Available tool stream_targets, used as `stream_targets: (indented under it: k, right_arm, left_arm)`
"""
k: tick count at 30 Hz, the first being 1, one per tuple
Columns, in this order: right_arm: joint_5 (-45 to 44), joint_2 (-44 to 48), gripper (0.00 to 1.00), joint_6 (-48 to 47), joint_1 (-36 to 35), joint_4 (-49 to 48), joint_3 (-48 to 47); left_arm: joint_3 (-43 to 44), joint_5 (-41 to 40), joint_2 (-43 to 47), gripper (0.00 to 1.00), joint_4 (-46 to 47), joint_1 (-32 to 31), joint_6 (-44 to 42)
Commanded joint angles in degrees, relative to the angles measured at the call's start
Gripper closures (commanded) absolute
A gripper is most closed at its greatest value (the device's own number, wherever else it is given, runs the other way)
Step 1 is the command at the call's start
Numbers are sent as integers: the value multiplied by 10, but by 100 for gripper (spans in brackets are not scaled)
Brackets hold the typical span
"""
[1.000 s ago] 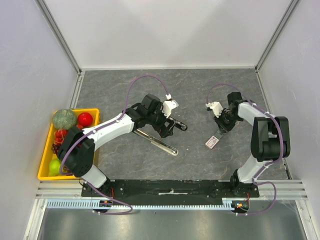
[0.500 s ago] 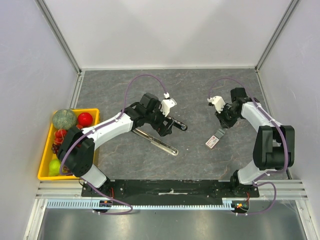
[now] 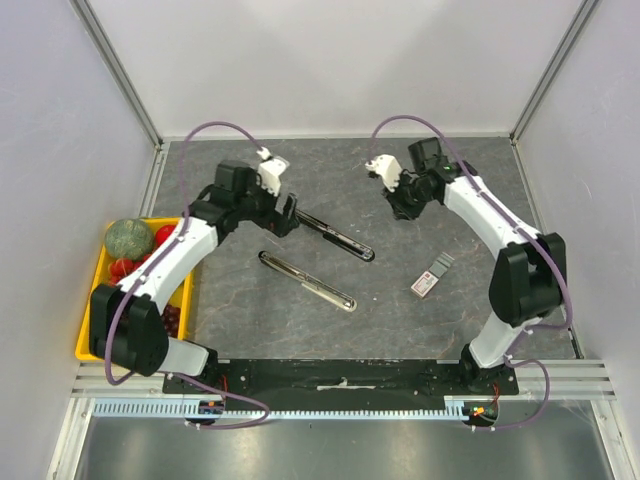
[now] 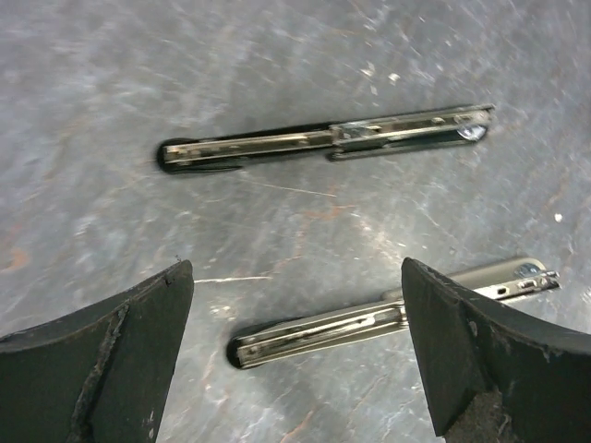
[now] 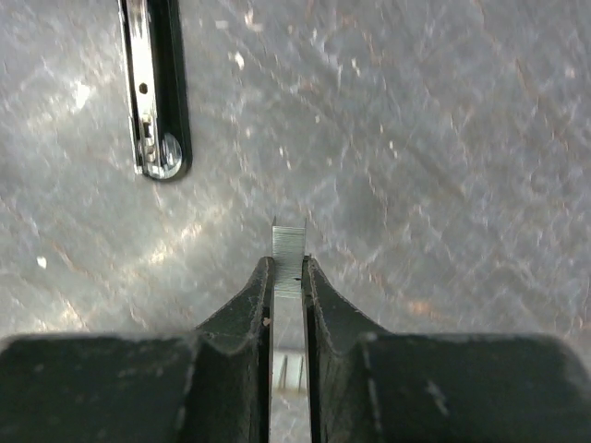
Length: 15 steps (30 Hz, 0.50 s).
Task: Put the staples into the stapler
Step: Pick up the staple from the staple box, then install the staple into the stapler.
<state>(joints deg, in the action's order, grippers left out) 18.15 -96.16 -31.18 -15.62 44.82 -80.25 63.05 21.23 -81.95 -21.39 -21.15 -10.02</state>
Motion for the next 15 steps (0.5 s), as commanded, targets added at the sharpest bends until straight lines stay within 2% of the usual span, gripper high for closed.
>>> stream_targets:
  k: [1,4,7,15]
  right_arm:
    - [1,-67,84,59,-50,-32,-56]
    - [-7,-105,84,65,-92,-39,-76]
    - [-13,-133,85,76,-118,-47,-87]
    - [-8,-141,85,87,-138,-47,-90]
  left_arm:
    - [-14,33,50,0,-15,64,-12]
    - [-27,46,71,0,-15,122,-10]
    - [-34,36,88,0,-10,140,-10]
    - [-39,51,84,0,-8,145,-7]
